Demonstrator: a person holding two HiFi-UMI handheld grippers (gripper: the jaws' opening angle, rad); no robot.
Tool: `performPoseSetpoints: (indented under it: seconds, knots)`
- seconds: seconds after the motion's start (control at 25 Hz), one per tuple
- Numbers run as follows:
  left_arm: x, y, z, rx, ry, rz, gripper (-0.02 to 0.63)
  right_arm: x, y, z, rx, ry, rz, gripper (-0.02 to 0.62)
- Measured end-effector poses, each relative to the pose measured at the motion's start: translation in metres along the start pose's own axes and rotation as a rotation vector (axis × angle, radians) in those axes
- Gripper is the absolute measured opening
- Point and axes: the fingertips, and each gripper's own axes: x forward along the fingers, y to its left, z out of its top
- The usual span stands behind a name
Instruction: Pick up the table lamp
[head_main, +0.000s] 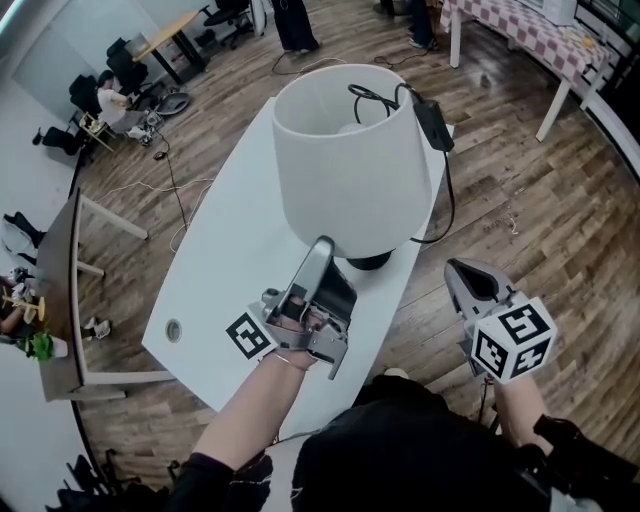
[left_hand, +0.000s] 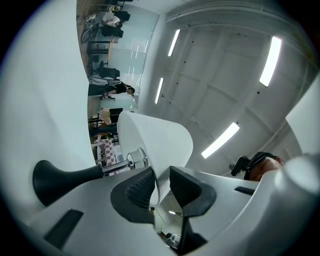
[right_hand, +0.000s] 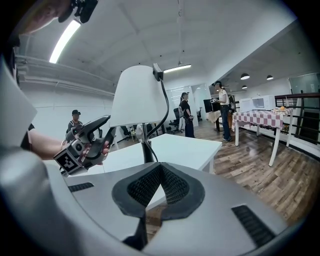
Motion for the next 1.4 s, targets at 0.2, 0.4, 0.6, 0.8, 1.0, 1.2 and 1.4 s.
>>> performPoseSetpoints:
  seconds: [0.2, 0.4, 0.6, 0.8, 1.0, 1.2, 1.4]
  knots:
    - [0.009, 0.002, 0.008, -0.012, -0.021, -0.013, 0.091, 0.012, 0.014, -0.001, -0.008, 0.012, 0.041, 0.015]
    - [0.022, 0.007, 0.016, 0.008, -0.018, 0.01, 0.089, 0.029, 0.024, -0.001, -0.014, 0.013, 0.081, 0.015]
    - [0.034, 0.012, 0.027, -0.019, -0.031, 0.022, 0.081, 0.047, 0.034, 0.006, -0.008, 0.008, 0.116, 0.015]
    - [0.042, 0.016, 0.035, -0.03, -0.03, 0.034, 0.078, 0.064, 0.04, 0.014, -0.008, 0.014, 0.128, 0.015]
    - [0.043, 0.016, 0.04, -0.028, -0.039, 0.03, 0.074, 0.084, 0.047, 0.018, 0.004, 0.012, 0.127, 0.015]
    - [0.054, 0.021, 0.044, -0.03, -0.053, 0.027, 0.066, 0.113, 0.049, 0.013, 0.02, 0.026, 0.119, 0.018]
    - [0.059, 0.019, 0.04, -0.026, -0.049, 0.024, 0.055, 0.144, 0.047, 0.006, 0.086, 0.038, 0.122, 0.2]
